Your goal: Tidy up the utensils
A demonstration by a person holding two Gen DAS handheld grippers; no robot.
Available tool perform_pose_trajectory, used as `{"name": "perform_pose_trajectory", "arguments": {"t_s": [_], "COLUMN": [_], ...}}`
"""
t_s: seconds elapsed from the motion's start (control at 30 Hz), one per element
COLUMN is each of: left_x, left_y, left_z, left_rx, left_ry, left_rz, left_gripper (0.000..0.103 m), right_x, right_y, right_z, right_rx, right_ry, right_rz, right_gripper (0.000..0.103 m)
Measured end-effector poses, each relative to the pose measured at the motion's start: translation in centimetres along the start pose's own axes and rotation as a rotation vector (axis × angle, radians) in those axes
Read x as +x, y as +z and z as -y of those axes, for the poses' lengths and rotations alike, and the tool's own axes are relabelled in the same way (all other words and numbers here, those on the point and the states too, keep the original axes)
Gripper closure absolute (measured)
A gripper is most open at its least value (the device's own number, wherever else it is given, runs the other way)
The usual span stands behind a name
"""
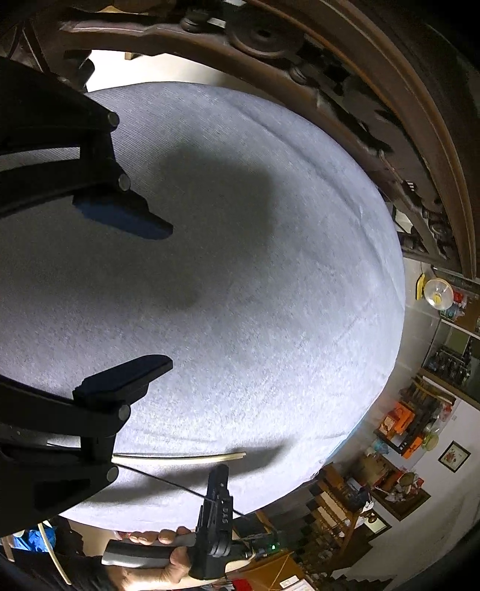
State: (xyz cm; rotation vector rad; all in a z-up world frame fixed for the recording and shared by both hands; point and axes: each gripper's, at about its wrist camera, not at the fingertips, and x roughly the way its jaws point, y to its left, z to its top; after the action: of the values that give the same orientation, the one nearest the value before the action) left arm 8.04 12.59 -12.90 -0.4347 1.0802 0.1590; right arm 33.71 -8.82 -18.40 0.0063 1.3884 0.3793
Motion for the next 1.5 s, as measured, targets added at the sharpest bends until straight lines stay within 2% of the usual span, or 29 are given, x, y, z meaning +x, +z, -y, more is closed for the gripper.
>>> {"name": "perform_pose_trajectory", "arguments": {"t_s": [0.07,0.47,0.77,0.87,0.93,1.07,1.2,1.5], "left_x": [0.1,0.1,-0.3,-0.4,-0.2,0.1,0.3,0.3], "left_y": [-0.1,-0.6,-0.8,-0.7,-0.6,-0.7,-0.8,-0.9], "left_z": [0.2,-1.1,-0.4,-0.6,-0.8,-0.6,-0.1,0.1], "left_rx": [0.003,-0.021,0.003,0.004,-0.004,0.001,0.009,0.015], "left_ry": [-0.005,-0.007,-0.012,-0.004,-0.007,-0.006,-0.015,-0.01], "left_rz": [-0.004,-0.009,-0.005,0.002,-0.003,-0.006,-0.01,-0.009], "left_gripper": [0.037,0.037,0.037,0.037,0.037,0.037,0.037,0.037], "right_x": [0.1,0.9,1.9,1.3,0.7,-0.5,0.0,1.8], "right_y": [0.2,-0.4,0.2,-0.3,-0.6,-1.1,-1.3,-2.1], "right_z": [-0.6,-3.3,-6.7,-5.1,-4.0,-2.5,-1.8,-3.7], "right_rx": [-0.022,-0.049,-0.117,-0.061,-0.023,0.016,0.003,-0.037], "right_ry": [-0.03,-0.078,-0.173,-0.116,-0.012,0.003,-0.009,-0.049], "right_rz": [0.001,-0.018,-0.063,-0.045,-0.02,0.022,0.001,-0.03], "right_gripper": [0.072,0.07,0.071,0.071,0.072,0.071,0.071,0.069]}}
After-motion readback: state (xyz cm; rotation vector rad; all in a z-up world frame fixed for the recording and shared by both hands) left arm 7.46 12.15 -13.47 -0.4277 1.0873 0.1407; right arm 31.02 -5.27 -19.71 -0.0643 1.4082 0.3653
